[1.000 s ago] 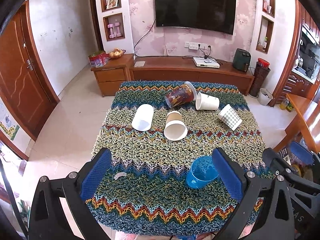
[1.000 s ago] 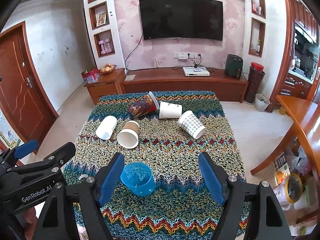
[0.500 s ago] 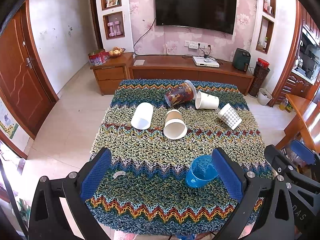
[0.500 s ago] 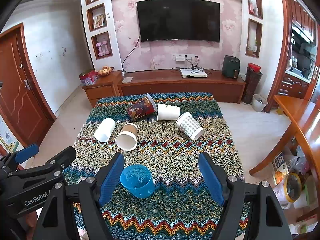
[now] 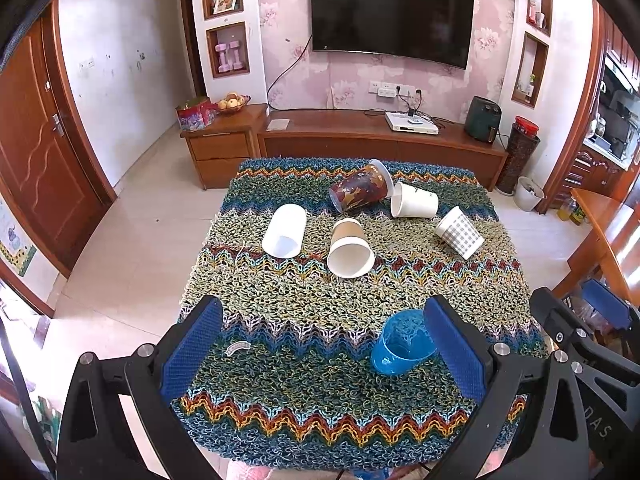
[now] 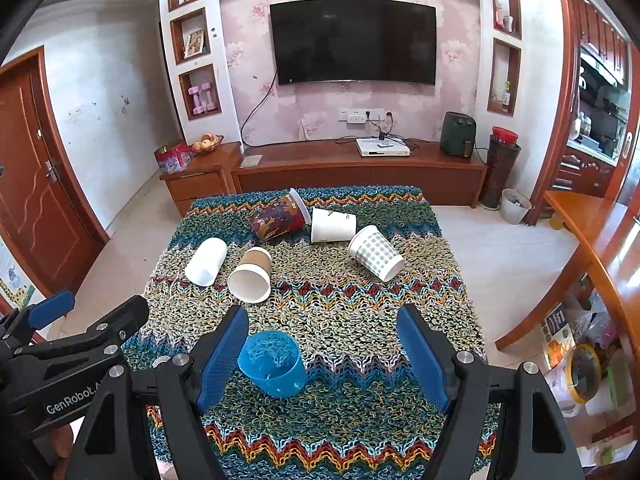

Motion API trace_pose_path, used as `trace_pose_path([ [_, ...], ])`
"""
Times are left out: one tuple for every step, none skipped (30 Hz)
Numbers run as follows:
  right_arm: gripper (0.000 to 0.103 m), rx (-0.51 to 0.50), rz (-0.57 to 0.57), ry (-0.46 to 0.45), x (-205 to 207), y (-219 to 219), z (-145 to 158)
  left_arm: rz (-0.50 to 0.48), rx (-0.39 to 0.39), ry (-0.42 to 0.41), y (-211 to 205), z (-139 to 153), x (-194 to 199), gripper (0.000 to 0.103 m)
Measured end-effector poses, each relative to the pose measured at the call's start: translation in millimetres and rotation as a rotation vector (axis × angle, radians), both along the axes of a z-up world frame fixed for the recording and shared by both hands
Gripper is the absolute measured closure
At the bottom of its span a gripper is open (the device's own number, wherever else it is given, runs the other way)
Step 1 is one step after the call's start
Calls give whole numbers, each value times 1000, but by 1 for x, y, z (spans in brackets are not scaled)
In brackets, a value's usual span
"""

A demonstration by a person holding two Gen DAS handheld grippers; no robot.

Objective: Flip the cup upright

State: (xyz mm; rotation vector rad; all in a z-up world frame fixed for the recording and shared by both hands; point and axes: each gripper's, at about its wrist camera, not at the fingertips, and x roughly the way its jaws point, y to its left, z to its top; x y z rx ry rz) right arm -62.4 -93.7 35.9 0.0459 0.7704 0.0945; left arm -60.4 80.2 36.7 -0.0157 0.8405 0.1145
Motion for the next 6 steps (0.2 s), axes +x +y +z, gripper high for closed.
trace_pose_path([
  [26,0,0,1,1,0,0,0,1,1,0,0,0,2],
  [26,1,1,0,1,0,0,0,1,1,0,0,0,2],
  [26,1,-1,0,1,0,0,-1,1,0,0,0,0,2],
  [26,1,-2,-1,1,0,0,-1,2,0,0,0,0,2],
  [26,1,-4,-1,1,0,0,-1,2,0,0,0,0,2],
  [26,0,-6,-2,1,0,0,0,1,1,0,0,0,2],
])
